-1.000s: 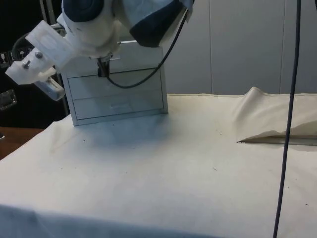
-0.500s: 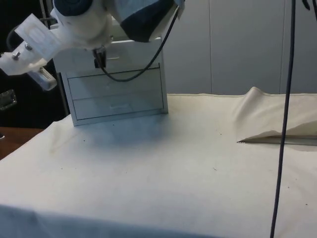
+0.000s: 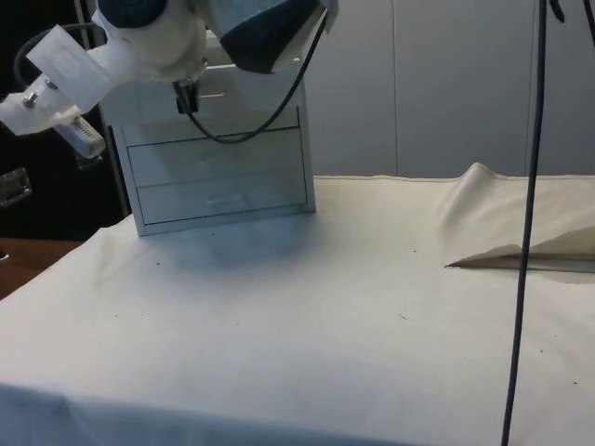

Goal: Open the drawer, then close it.

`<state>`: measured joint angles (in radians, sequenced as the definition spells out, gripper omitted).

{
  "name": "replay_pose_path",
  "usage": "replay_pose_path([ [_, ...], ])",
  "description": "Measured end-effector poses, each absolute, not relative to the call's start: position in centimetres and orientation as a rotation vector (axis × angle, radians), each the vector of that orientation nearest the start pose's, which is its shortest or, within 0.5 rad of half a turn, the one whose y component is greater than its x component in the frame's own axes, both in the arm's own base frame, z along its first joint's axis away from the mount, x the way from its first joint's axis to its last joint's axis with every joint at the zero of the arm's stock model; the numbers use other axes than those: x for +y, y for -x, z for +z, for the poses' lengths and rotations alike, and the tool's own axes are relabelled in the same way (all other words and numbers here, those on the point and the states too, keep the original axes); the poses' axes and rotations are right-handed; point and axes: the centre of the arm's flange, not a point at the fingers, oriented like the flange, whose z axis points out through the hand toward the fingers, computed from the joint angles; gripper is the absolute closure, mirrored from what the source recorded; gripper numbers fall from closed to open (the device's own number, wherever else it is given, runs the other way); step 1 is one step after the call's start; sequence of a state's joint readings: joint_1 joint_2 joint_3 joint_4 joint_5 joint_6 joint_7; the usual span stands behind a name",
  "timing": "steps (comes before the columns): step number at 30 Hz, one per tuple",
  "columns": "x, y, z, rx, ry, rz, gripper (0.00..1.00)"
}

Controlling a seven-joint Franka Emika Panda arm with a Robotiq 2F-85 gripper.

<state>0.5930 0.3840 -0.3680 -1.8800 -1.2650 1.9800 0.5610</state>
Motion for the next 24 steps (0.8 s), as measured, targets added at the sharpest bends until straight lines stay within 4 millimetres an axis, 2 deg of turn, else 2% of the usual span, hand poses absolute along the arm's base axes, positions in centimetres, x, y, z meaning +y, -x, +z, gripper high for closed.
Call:
replay_pose_path([
  [14, 8.3, -63.2, 35.0, 0.408, -1.828, 0.225, 1.0],
  [24, 6.4, -65.0, 34.7, 0.377, -1.791, 0.206, 1.0],
])
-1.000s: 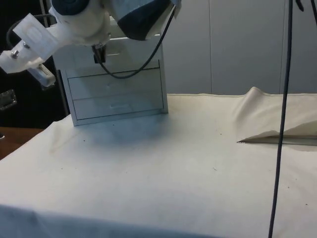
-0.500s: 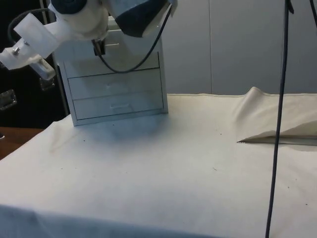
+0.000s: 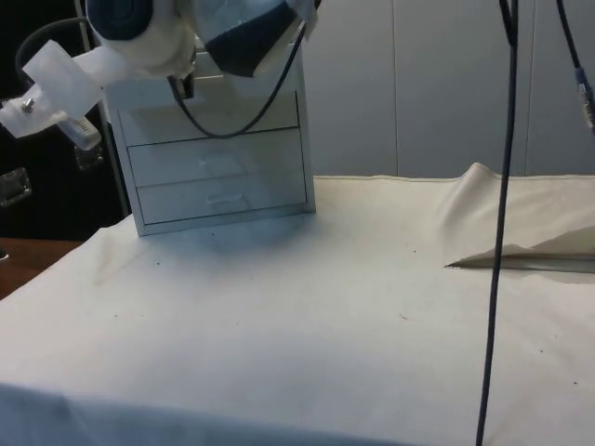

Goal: Open the drawer, then close it.

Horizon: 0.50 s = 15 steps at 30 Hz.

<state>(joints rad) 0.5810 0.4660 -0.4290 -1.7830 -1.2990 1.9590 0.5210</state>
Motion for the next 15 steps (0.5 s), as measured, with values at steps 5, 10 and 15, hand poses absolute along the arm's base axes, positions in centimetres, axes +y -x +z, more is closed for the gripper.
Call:
replay_pose_path([
  [5, 5.6, -65.7, 34.7, 0.366, -1.778, 0.2, 1.0],
  [10, 5.0, -66.2, 34.6, 0.356, -1.767, 0.195, 1.0],
  [15, 4.4, -66.5, 34.6, 0.347, -1.758, 0.191, 1.0],
])
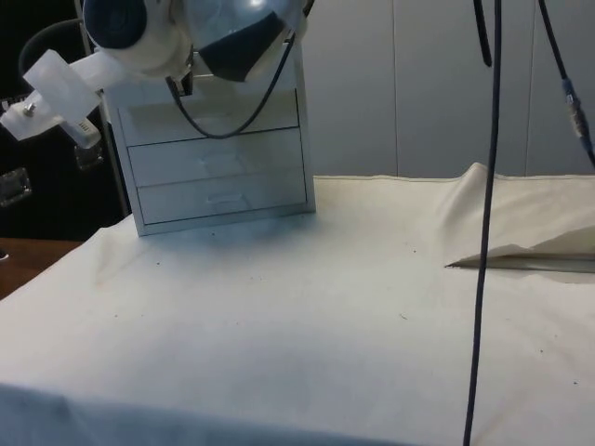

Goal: Open the drawer, then close it.

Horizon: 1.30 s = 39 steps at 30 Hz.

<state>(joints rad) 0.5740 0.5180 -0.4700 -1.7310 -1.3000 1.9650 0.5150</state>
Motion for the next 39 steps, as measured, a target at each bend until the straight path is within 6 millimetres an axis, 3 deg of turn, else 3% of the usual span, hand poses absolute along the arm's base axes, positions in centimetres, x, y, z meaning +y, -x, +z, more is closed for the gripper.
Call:
replay_pose_path([
  [39, 1.2, -68.8, 33.1, 0.272, -1.709, 0.189, 1.0],
])
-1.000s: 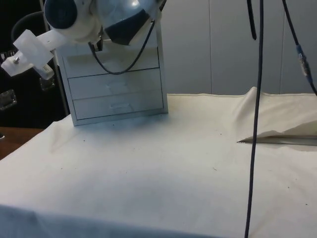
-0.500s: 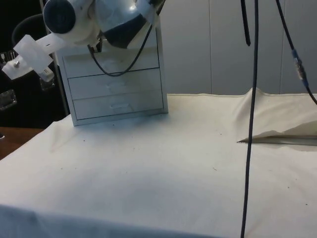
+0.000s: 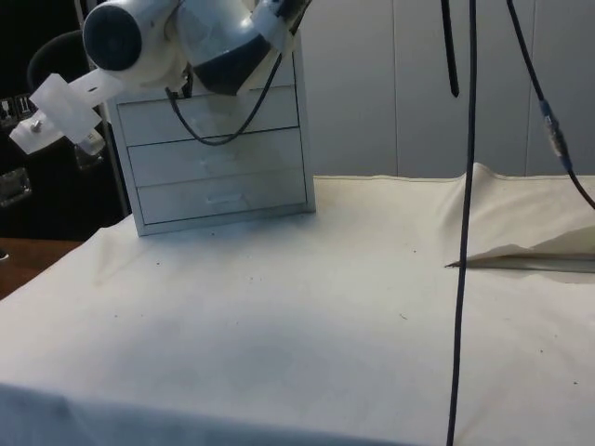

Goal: Open the drawer, then close it.

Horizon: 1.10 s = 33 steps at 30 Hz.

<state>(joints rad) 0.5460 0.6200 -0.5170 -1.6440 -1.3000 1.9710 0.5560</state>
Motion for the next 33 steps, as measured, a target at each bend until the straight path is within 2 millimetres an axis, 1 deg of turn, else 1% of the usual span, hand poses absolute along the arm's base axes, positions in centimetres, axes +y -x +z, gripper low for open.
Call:
replay_pose_path([
  [10, 0.58, -69.08, 33.11, 0.26, -1.704, 0.19, 1.0],
  [20, 0.48, -69.14, 33.03, 0.257, -1.701, 0.188, 1.0],
  [27, 0.65, -69.12, 33.01, 0.255, -1.702, 0.191, 1.0],
  [33, 1.2, -68.99, 33.08, 0.249, -1.694, 0.188, 1.0],
])
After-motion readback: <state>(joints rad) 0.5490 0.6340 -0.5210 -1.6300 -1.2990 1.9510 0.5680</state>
